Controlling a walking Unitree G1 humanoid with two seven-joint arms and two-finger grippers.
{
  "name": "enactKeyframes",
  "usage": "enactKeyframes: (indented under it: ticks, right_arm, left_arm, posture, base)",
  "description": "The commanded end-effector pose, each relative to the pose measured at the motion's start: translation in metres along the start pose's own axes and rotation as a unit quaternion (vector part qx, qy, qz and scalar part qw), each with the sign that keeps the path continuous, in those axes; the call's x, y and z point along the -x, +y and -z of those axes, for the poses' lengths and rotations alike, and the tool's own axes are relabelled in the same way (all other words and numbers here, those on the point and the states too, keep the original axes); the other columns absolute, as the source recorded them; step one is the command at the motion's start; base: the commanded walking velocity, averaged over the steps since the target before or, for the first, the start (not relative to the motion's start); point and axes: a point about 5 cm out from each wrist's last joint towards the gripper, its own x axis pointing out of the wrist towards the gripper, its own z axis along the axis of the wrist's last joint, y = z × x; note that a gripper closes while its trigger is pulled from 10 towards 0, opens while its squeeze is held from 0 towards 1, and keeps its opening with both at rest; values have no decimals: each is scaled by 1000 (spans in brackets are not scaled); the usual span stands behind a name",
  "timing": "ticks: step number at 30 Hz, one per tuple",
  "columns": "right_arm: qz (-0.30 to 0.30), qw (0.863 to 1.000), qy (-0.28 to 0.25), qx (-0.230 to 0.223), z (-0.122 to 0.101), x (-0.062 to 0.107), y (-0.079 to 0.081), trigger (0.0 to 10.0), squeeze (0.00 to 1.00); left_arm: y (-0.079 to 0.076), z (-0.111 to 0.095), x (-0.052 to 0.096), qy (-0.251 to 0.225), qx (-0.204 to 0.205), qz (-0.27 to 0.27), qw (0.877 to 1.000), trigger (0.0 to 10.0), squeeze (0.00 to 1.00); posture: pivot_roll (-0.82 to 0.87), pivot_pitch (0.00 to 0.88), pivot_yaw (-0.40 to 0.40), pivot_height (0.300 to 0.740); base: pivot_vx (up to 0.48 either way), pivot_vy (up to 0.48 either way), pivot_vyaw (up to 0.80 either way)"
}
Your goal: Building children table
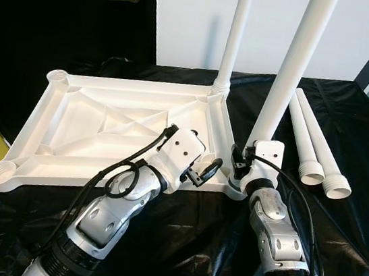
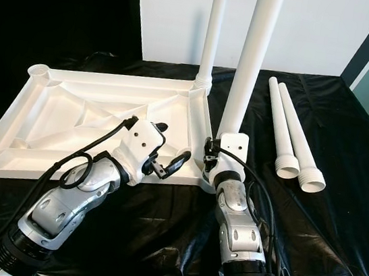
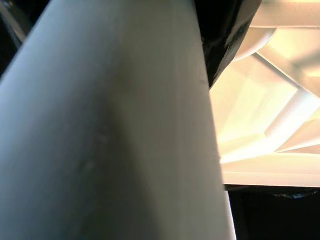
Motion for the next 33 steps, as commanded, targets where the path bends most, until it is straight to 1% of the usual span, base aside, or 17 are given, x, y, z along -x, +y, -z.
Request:
enactKeyframes:
  ticks: [1, 20, 33]
  right_arm:
    - [1, 1000, 16, 5, 8, 4, -1, 10000, 0]
    - [-3, 1000, 18, 13, 9, 7, -3, 10000, 0]
    - [-3, 1000, 23, 16, 12, 9, -3, 10000, 0]
  left_arm:
    - [-4, 1, 1, 0, -5, 15, 1000, 10000, 0]
    - [-3, -2, 1, -8, -11, 12, 1000, 10000, 0]
    - [-1, -3, 4, -9, -14, 11, 1000, 10000, 0]
  posture:
    - [-3, 33, 2, 740]
    - [4, 54, -9, 740]
    - [10, 64, 4, 740]
  base:
    - [0, 0, 0]
    - [0, 0, 0]
    - [0, 0, 0]
